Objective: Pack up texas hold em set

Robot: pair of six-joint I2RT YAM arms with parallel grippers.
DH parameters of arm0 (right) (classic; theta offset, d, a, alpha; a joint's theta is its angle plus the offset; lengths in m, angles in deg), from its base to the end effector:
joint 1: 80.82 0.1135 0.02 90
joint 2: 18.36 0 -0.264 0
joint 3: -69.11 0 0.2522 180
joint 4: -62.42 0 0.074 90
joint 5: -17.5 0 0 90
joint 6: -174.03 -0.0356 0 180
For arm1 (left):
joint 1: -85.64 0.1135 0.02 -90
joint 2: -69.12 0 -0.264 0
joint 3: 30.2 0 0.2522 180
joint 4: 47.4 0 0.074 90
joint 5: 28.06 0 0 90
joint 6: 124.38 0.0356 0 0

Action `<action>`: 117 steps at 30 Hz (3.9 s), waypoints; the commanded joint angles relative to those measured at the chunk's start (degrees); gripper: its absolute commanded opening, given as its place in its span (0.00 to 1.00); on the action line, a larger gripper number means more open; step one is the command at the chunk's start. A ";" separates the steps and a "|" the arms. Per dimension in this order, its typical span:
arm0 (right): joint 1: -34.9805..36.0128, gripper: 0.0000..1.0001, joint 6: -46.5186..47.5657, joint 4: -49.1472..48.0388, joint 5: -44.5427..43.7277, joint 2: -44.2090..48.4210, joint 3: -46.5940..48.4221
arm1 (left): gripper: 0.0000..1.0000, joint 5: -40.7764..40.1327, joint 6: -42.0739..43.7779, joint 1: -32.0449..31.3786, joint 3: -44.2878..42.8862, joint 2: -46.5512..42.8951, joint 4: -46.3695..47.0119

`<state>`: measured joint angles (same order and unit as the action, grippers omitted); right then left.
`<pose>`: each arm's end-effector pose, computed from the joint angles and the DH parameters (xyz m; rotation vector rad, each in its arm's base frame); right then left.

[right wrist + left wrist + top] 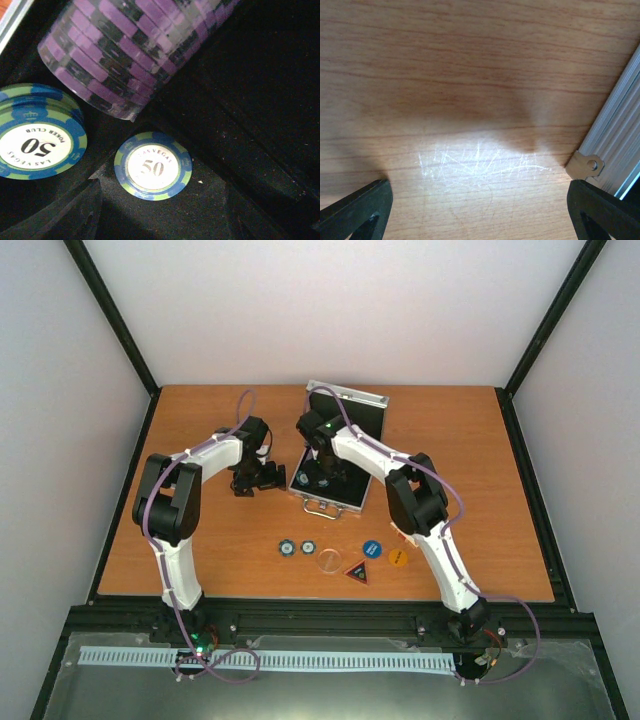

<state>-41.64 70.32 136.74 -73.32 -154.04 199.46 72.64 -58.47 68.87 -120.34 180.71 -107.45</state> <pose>0.3722 0.3026 0.1667 -0.6532 2.8991 0.1008 0.3504 -0.1125 0.1590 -0.1734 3.0436 -0.3466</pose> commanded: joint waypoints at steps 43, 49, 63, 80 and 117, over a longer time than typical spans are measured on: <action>-0.42 0.39 2.55 -3.43 -1.71 8.22 -22.37 | 0.99 -0.63 1.02 1.70 -4.08 2.66 -1.18; -1.11 0.53 2.88 -3.88 -3.90 9.69 -21.67 | 0.99 -0.43 1.11 1.66 -3.76 2.74 -0.96; -1.12 0.69 0.84 -3.33 5.37 5.91 -8.62 | 0.99 -0.18 1.17 1.82 -2.44 1.70 -0.15; -1.12 0.43 -1.38 -2.79 3.32 4.28 -7.68 | 0.99 0.13 1.13 2.07 -2.15 2.46 0.08; -1.12 0.33 -0.29 -4.30 -0.61 1.75 -10.99 | 0.99 0.48 1.25 2.54 -1.92 2.26 -0.18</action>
<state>-43.08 69.42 133.16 -72.32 -150.04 190.70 72.99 -58.06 70.73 -122.46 182.11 -107.38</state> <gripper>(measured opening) 0.328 0.986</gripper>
